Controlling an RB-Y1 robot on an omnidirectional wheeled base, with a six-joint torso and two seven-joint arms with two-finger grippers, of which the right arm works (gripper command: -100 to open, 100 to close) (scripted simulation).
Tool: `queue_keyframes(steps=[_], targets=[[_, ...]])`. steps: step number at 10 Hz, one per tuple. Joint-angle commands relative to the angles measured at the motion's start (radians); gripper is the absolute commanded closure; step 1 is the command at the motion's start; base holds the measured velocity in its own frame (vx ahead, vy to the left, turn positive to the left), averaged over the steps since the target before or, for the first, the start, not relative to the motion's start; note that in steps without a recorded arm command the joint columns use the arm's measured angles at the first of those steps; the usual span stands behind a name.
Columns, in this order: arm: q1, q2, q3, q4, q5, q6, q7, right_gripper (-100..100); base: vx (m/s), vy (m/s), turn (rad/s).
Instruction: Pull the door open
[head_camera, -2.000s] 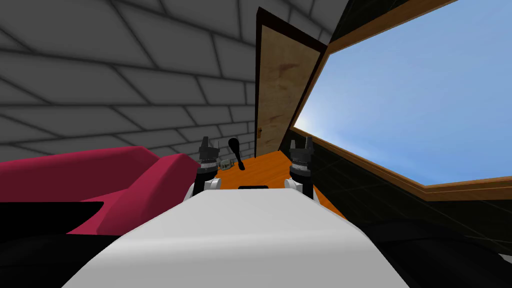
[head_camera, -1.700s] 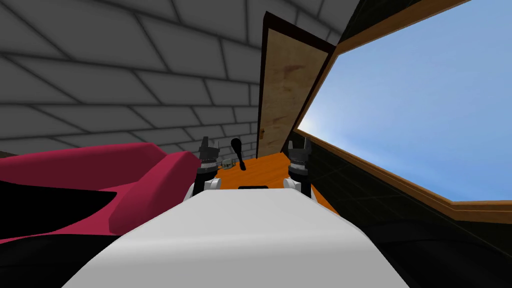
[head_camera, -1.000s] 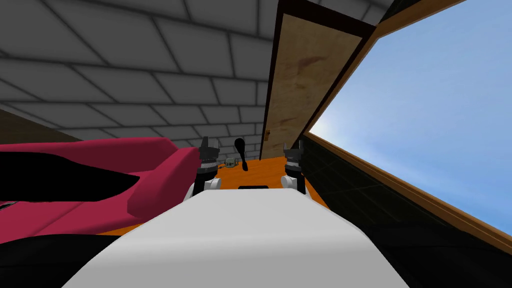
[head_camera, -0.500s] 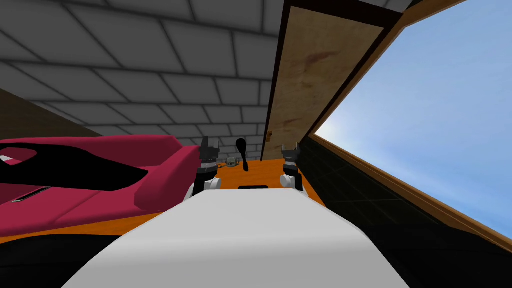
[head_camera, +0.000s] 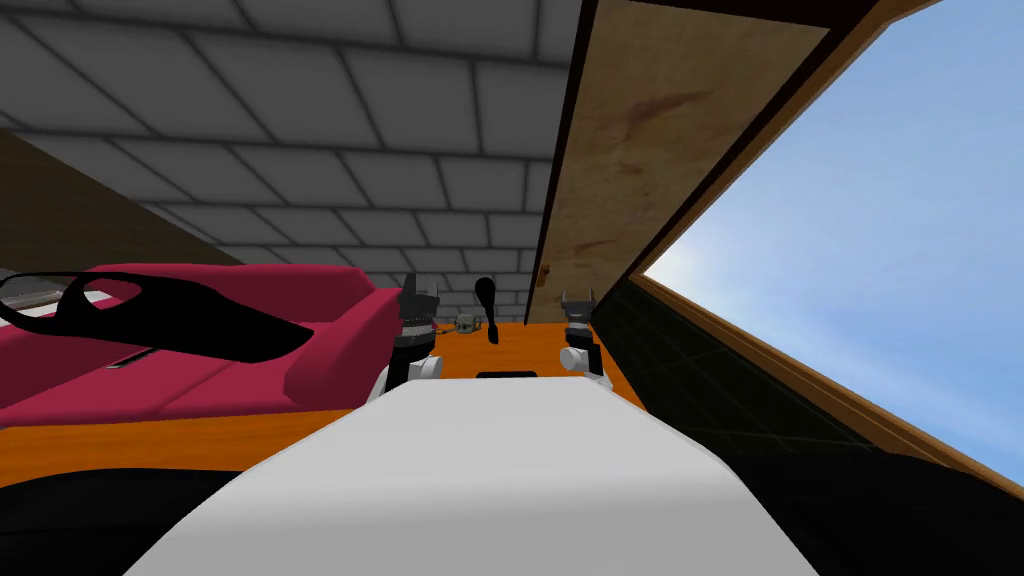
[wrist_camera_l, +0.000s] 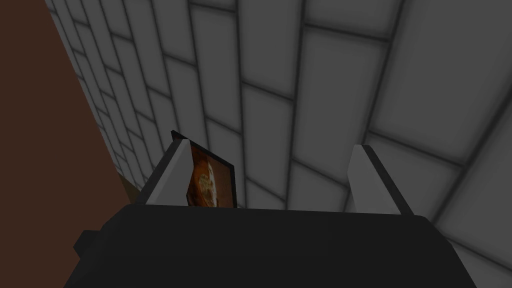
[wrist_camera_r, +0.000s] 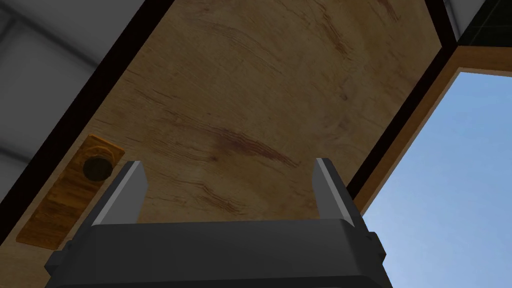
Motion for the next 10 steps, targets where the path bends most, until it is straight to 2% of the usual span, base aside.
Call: queue_keyframes(steps=[1, 2, 3, 5, 6, 7, 8, 10], targets=[[-0.026, -0.012, 0.009, 0.050, -0.050, -0.004, -0.024, -100, 0.031, -0.048, 0.110], [-0.045, -0.024, 0.013, 0.078, -0.080, -0.003, -0.046, -100, 0.055, -0.076, 0.235], [-0.045, -0.024, 0.013, 0.090, -0.096, -0.003, -0.046, -100, 0.044, -0.074, 0.086], [-0.083, -0.049, 0.022, 0.159, -0.164, -0.001, -0.089, -100, 0.043, -0.068, 0.152], [-0.083, -0.049, 0.022, 0.164, -0.182, -0.001, -0.089, -100, 0.040, -0.067, 0.094], [-0.102, -0.061, 0.026, 0.200, -0.217, 0.000, -0.111, -100, 0.027, -0.063, 0.119], [-0.102, -0.061, 0.026, 0.200, -0.224, 0.000, -0.111, -100, 0.022, -0.051, 0.073], [-0.139, -0.084, 0.035, 0.262, -0.295, 0.001, -0.153, -100, 0.038, -0.065, 0.191]])
